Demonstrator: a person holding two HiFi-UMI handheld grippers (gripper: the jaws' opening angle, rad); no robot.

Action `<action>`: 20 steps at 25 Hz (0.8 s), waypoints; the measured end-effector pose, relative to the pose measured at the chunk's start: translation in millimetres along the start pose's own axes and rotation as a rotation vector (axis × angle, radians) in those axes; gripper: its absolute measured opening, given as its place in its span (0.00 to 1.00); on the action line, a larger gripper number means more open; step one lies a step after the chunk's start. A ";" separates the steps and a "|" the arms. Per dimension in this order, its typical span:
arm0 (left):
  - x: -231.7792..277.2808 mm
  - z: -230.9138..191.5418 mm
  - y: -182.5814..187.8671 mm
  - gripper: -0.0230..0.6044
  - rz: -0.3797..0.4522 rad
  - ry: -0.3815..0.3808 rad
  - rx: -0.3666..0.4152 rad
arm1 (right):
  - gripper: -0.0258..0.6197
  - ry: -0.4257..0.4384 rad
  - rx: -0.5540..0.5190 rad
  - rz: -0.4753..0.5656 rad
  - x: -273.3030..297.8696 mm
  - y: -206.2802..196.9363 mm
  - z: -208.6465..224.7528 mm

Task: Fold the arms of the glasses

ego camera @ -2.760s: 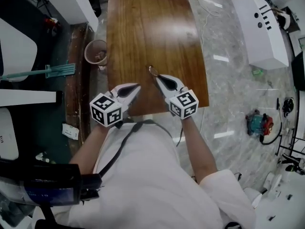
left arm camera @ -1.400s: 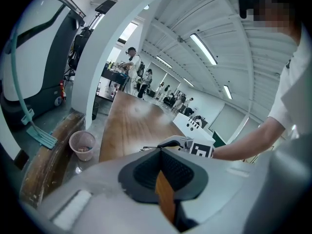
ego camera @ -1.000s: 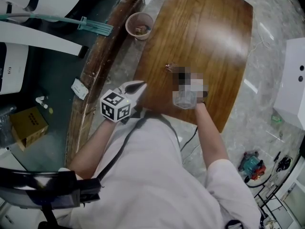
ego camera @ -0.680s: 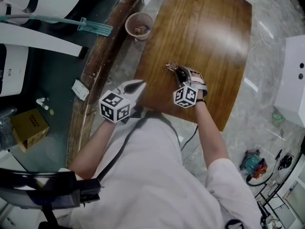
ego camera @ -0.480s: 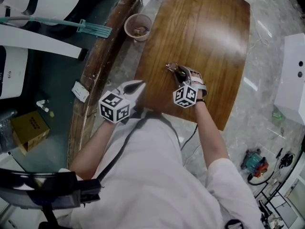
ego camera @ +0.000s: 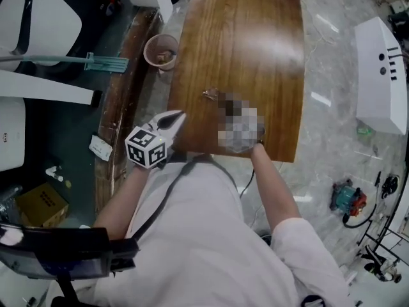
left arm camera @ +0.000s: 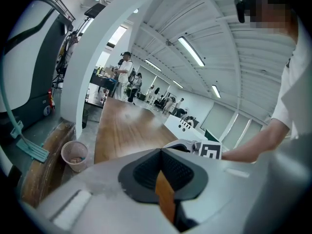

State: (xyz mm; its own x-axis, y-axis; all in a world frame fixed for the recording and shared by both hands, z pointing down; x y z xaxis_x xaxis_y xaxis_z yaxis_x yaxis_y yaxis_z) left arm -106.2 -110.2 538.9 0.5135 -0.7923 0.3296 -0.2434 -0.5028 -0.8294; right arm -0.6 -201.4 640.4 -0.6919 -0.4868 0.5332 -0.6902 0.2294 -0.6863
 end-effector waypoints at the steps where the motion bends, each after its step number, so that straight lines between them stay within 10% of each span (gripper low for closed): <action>1: 2.2 2.3 1.4 0.04 -0.001 -0.016 0.006 | 0.14 -0.023 0.029 0.006 -7.3 3.1 2.0; 20: 20.5 84.8 36.9 0.04 0.006 -0.313 0.102 | 0.07 -0.441 0.734 0.270 -170.6 74.7 38.9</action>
State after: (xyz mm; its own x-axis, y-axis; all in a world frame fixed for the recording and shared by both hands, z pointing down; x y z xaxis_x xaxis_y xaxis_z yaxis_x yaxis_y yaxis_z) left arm -34.9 -115.7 476.7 0.7443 -0.6423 0.1830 -0.1718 -0.4489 -0.8769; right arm 74.1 -134.1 478.9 -0.5621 -0.8088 0.1730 -0.1019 -0.1398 -0.9849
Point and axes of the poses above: the fingertips, and each gripper's own axes: x forward along the fingers, z to its right, y out of its top, the point moved 1 cm from there along -x, backward along the fingers, and after that the axes turned 6 degrees about z, right-handed, at the moved point
